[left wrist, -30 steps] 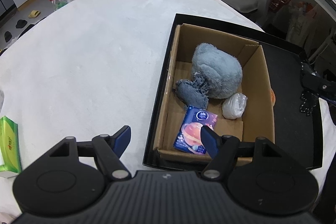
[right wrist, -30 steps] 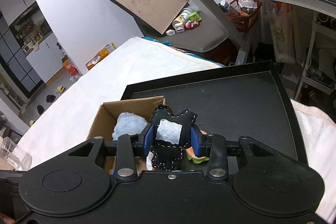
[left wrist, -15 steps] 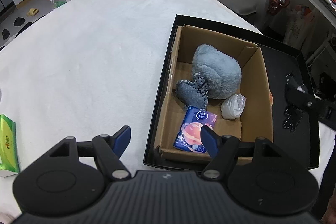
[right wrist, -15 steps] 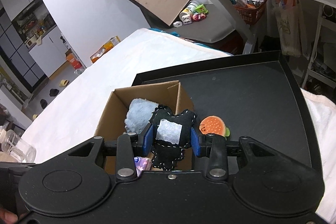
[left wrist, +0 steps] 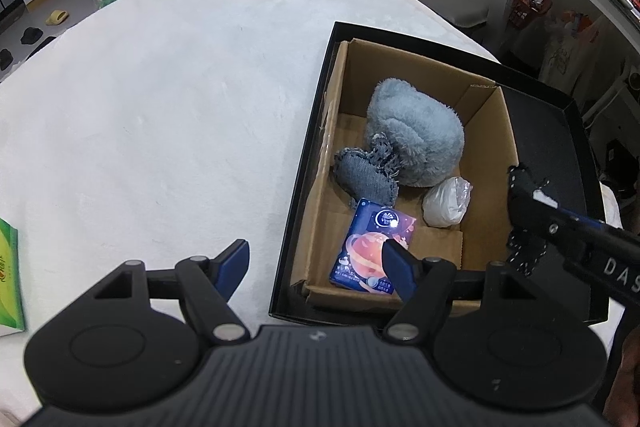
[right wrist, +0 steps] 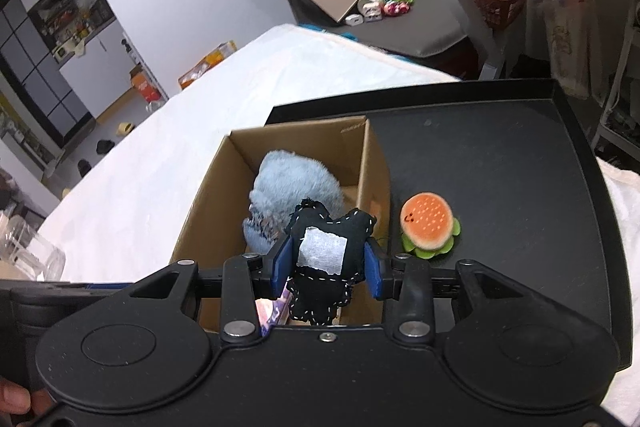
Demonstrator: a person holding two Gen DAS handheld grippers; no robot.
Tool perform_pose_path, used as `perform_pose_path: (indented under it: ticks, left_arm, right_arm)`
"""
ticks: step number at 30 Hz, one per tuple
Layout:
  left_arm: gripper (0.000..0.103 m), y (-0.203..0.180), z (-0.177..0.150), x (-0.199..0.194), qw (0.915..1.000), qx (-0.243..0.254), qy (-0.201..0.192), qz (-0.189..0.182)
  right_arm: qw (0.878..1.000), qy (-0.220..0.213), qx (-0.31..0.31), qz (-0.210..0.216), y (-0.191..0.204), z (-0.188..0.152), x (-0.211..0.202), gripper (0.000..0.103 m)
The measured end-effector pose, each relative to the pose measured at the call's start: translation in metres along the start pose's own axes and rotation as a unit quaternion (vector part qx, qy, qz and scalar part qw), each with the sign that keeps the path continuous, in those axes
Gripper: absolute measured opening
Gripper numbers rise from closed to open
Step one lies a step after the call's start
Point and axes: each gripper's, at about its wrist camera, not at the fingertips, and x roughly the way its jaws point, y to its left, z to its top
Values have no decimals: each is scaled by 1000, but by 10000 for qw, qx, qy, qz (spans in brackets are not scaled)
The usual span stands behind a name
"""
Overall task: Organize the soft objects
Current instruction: 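Carry the black fabric patch with the right gripper and release it into the box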
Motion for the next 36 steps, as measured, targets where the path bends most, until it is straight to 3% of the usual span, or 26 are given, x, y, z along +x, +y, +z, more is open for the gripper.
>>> perform_pose_path:
  ticks: [12,24,26,29,36]
  left_arm:
    - [71,1,-2,7,9999,-63,-77,-79]
    - [67,2,-4,15,9998,-82,-70,-139]
    - [64,5,-5,16,9998,-92,-71,-153]
    - [51,8,-5,18,9997,-136,-28,-208]
    - [26,14,-7,22,9994,-170,-15,-292]
  right_arm:
    - [9997,213,-156,11,2,-5,11,39]
    - [9995,110,-312,18,12,3,15,39]
    - [9994,12,-336,43,13,5,14,39]
    - [9988,-89,-488,-3,20,7,10,39]
    - [9978,156,-631,110,29,4,23,39]
